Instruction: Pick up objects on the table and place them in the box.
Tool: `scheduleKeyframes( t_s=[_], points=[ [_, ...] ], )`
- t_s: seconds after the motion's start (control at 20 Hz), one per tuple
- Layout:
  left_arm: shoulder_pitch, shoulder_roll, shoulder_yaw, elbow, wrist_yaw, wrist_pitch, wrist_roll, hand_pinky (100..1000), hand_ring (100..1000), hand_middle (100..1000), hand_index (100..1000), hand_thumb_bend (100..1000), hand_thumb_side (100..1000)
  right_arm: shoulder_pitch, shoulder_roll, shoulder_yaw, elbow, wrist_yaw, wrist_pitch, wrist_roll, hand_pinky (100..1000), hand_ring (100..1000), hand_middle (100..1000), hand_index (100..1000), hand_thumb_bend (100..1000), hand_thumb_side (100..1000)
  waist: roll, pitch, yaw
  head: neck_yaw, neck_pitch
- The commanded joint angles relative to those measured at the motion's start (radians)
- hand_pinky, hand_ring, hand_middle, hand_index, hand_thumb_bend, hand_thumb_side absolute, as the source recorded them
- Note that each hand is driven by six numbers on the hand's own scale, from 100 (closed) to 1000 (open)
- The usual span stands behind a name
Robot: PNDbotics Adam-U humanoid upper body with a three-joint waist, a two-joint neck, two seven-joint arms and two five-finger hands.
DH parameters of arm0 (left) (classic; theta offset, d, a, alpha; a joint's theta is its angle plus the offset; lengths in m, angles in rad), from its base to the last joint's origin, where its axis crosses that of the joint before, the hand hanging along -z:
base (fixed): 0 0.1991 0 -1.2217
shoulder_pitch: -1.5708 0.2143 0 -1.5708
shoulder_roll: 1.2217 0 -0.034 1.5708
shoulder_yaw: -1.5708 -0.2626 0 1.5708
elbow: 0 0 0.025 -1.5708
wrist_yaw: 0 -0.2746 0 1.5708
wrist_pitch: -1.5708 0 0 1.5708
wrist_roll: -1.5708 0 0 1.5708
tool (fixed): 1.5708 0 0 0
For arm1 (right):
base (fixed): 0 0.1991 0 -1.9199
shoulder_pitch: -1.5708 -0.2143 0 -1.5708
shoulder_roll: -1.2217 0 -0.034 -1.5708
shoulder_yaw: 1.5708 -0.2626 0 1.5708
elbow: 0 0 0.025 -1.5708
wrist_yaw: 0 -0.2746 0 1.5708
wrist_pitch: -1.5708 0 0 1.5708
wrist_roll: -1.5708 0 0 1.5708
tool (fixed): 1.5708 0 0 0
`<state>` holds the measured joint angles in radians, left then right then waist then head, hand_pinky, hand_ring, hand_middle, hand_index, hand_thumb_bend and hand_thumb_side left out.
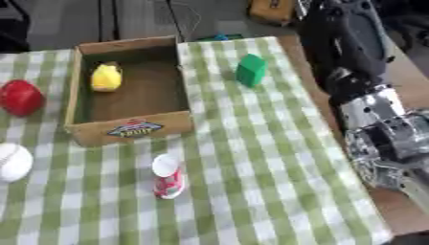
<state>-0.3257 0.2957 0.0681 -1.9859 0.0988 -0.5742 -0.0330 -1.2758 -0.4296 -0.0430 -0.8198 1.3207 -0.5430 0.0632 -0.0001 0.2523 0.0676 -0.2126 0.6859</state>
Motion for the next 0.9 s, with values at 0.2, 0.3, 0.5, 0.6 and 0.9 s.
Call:
scheduleKeyframes(
  t_s=[0.2, 0.3, 0.5, 0.6, 0.9],
  points=[
    [-0.016, 0.002, -0.001, -0.014, 0.008, 0.001, -0.013, 464, 623, 631, 722, 100, 981, -0.013, -0.008, -0.030, 0.095, 0.125, 0.027, -0.048, 870, 933, 930, 959, 771, 1000, 0.005, -0.012, 0.001, -0.006, -0.021],
    [-0.016, 0.002, 0.000, -0.014, 0.008, 0.003, -0.013, 464, 623, 632, 722, 100, 981, -0.005, -0.013, -0.032, 0.120, 0.144, 0.024, -0.049, 879, 941, 940, 964, 765, 1000, 0.004, -0.011, 0.000, -0.003, -0.022],
    [-0.018, 0.001, -0.002, -0.014, 0.008, 0.005, -0.017, 464, 623, 632, 722, 100, 981, 0.013, -0.018, -0.030, 0.158, 0.184, 0.022, -0.045, 896, 960, 954, 974, 753, 1000, 0.004, -0.013, -0.001, 0.000, -0.023],
    [-0.018, 0.002, -0.002, -0.014, 0.008, 0.006, -0.019, 464, 623, 632, 722, 100, 980, 0.024, -0.020, -0.028, 0.174, 0.206, 0.022, -0.044, 902, 965, 956, 980, 751, 995, 0.004, -0.015, -0.001, 0.001, -0.023],
    [-0.020, 0.002, -0.003, -0.014, 0.008, 0.009, -0.024, 463, 623, 633, 723, 100, 980, 0.048, -0.036, -0.027, 0.192, 0.233, 0.023, -0.058, 917, 981, 959, 994, 764, 983, 0.005, -0.015, -0.005, 0.007, -0.021]
  ],
)
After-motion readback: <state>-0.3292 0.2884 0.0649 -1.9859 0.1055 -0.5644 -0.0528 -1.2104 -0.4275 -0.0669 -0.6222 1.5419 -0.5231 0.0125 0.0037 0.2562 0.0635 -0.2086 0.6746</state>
